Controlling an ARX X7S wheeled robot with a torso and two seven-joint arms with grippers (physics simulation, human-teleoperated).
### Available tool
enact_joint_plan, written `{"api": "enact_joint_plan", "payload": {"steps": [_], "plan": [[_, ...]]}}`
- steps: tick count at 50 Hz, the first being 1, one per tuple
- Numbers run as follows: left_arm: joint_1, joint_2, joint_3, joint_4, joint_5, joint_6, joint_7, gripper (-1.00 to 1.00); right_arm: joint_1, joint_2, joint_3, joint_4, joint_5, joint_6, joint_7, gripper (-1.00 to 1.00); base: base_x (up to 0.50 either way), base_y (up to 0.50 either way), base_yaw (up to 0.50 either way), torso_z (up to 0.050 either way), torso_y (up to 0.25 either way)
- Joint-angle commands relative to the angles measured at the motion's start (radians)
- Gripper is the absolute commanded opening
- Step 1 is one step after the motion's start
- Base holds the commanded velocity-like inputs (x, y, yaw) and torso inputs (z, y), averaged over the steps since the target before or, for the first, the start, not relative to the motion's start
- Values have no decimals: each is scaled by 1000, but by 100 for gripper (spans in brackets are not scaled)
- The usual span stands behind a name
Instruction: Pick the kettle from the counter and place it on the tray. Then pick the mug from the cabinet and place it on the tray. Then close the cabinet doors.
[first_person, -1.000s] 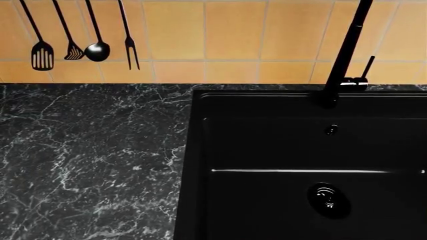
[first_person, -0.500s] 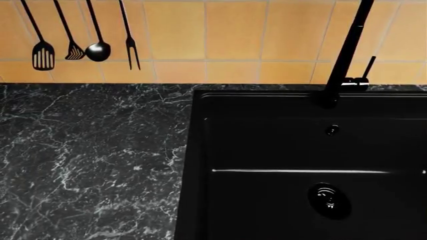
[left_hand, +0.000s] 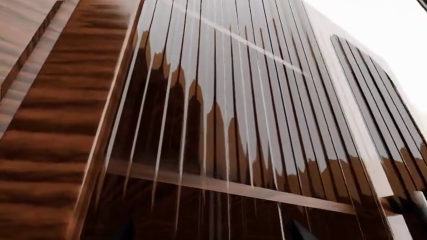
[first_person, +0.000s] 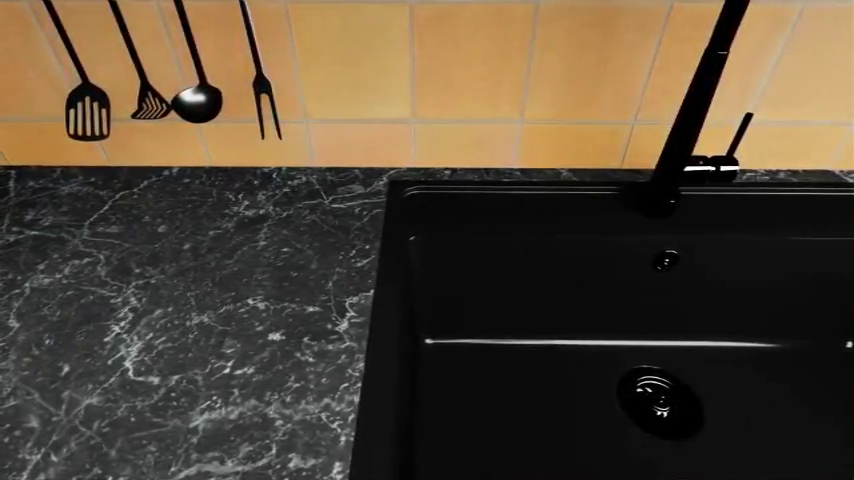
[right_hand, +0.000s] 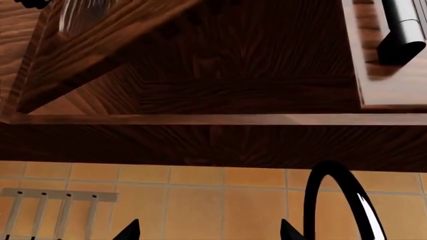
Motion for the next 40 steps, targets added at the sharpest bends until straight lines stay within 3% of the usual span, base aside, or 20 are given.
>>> {"api": "enact_joint_plan", "payload": {"steps": [1, 10, 28, 40], "plan": [[0, 90, -125, 2, -158, -477, 51, 100, 11, -4, -15, -3, -6, -11, 0, 100, 0, 0, -4, 0, 0], [0, 90, -181, 58, -319, -401, 3, 100, 9, -8, -12, -3, -5, -10, 0, 100, 0, 0, -5, 0, 0], [0, 90, -43, 95, -546, -389, -3, 100, -8, -27, 6, -3, 4, 10, 0, 100, 0, 0, -6, 0, 0], [0, 90, 134, -5, -406, -397, -12, 100, -30, -47, 29, -3, 10, 32, 0, 100, 0, 0, -8, 0, 0]]}}
